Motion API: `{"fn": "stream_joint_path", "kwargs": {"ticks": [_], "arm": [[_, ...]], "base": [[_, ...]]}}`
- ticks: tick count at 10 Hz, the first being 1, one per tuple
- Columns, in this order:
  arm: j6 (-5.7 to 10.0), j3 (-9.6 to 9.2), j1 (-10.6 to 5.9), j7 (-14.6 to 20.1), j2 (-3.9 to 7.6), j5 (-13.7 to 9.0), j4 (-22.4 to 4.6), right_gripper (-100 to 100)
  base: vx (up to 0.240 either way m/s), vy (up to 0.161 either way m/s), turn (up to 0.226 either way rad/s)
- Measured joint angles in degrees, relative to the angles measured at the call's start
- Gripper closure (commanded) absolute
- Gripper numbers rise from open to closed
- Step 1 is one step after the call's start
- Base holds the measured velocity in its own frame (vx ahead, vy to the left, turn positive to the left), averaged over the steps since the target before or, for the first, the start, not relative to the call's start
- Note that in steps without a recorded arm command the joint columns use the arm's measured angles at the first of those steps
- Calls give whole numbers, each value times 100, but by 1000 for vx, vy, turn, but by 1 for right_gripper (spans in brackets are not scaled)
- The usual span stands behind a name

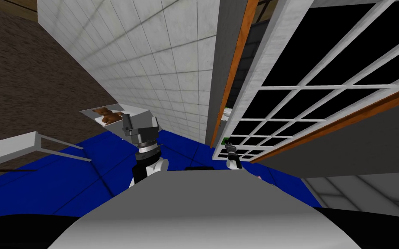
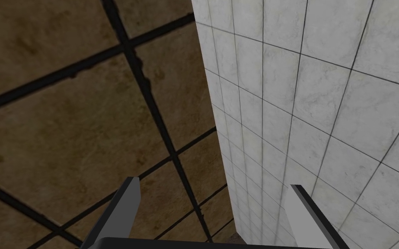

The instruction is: Pull the door open

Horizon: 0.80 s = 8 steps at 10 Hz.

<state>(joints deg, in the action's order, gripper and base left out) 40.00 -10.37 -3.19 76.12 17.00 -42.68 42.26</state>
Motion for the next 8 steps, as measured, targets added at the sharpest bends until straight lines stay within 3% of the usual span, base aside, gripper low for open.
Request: {"fn": "stream_joint_path", "kwargs": {"ticks": [4, 5, 8], "arm": [[18, -12, -15, 1, -13, 7, 21, 100], [20, -14, -15, 1, -15, 8, 23, -100], [419, -339, 151, 212, 5, 167, 68, -100]], "base": [[-4, 8, -4], [-116, -74, 151], [-220, -82, 148]]}}
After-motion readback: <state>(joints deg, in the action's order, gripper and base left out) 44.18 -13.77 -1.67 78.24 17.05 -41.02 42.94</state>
